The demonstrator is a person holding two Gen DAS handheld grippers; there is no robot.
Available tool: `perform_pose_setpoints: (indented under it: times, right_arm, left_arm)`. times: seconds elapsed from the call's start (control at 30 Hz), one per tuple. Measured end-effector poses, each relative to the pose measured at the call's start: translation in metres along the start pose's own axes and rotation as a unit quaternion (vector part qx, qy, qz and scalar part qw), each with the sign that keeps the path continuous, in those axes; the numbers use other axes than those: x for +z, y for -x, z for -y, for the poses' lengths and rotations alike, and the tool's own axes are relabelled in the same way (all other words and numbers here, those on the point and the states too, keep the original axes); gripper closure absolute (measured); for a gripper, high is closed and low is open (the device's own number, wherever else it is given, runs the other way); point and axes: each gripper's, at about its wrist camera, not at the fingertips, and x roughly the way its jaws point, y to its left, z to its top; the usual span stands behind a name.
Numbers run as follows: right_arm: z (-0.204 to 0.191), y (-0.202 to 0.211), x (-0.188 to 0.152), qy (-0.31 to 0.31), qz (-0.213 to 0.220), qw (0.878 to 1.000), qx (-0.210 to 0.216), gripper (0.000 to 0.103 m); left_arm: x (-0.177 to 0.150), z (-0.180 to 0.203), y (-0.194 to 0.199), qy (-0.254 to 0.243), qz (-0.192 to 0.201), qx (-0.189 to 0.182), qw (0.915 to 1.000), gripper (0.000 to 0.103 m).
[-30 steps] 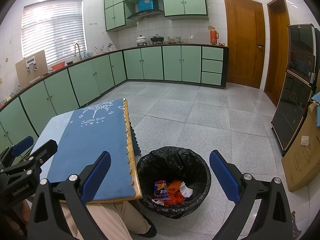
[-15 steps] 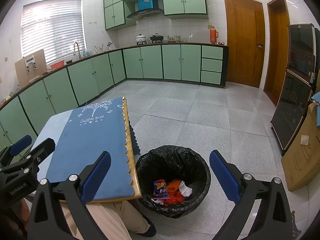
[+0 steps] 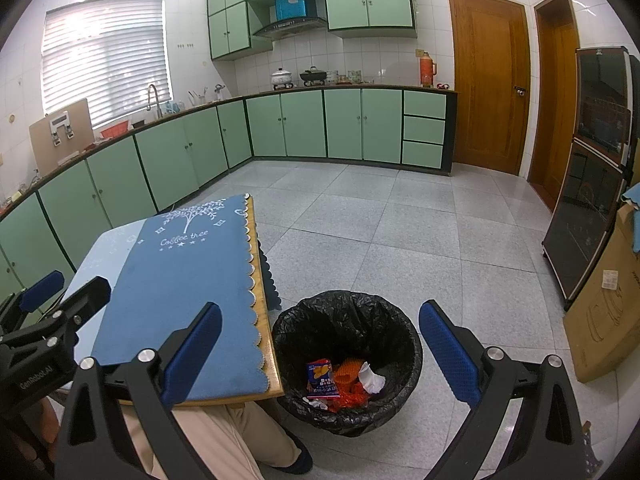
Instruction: Collect trash
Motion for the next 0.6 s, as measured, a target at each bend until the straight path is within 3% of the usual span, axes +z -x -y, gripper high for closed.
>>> perform_pose_setpoints:
  times: [0.6]
  right_arm:
    - [0.0003,-0.0004,0.0000,0.001,0.001,1.000,0.000,0.006]
  left_arm:
    - [0.0001,-0.0002,0.0019,0.004,0.004,0.004,1.0000,0.009]
